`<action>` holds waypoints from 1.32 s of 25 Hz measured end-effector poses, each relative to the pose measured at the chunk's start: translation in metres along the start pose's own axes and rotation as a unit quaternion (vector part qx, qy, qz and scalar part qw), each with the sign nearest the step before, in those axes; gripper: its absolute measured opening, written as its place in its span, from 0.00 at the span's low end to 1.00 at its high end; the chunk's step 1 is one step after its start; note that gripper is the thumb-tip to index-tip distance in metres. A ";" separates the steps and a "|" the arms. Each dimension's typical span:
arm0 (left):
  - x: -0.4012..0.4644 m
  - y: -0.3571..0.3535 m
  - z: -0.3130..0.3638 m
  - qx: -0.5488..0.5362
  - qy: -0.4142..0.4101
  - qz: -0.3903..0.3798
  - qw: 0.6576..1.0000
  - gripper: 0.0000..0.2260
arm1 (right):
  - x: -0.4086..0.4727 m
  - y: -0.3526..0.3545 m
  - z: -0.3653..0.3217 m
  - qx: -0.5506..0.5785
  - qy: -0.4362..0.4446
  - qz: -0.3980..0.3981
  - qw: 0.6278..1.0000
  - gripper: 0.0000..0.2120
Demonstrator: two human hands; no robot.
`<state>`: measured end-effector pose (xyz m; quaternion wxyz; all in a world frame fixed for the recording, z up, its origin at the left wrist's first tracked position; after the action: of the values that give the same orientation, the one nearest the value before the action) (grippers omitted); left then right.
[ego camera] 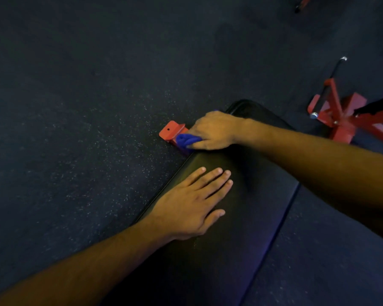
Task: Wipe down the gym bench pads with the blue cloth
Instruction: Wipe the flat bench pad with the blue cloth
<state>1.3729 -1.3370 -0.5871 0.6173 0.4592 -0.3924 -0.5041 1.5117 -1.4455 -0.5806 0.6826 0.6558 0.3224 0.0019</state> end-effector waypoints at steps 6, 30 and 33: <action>-0.002 0.000 -0.002 0.005 -0.002 0.021 1.000 0.29 | -0.016 -0.002 0.115 0.004 -0.190 -0.014 0.982 0.16; 0.000 0.006 -0.001 -0.028 -0.002 -0.005 1.000 0.28 | -0.030 0.047 -0.002 0.242 -0.267 0.171 0.917 0.22; 0.000 0.008 0.004 -0.011 0.000 -0.028 1.000 0.29 | -0.117 0.091 0.034 0.331 -0.424 0.395 0.745 0.22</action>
<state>1.3714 -1.3368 -0.5781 0.6079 0.4637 -0.3737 -0.5252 1.4722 -1.5126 -0.4506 0.4272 0.8424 -0.3080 -0.1143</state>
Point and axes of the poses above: each hand's wrist, its own x-axis towards the middle knuckle, its own y-axis out of the back of the hand, z = x × y, the point moved 8 cm from there along x, towards the middle knuckle, and after that the axes turned 3 degrees about z, right-handed, at the moved point
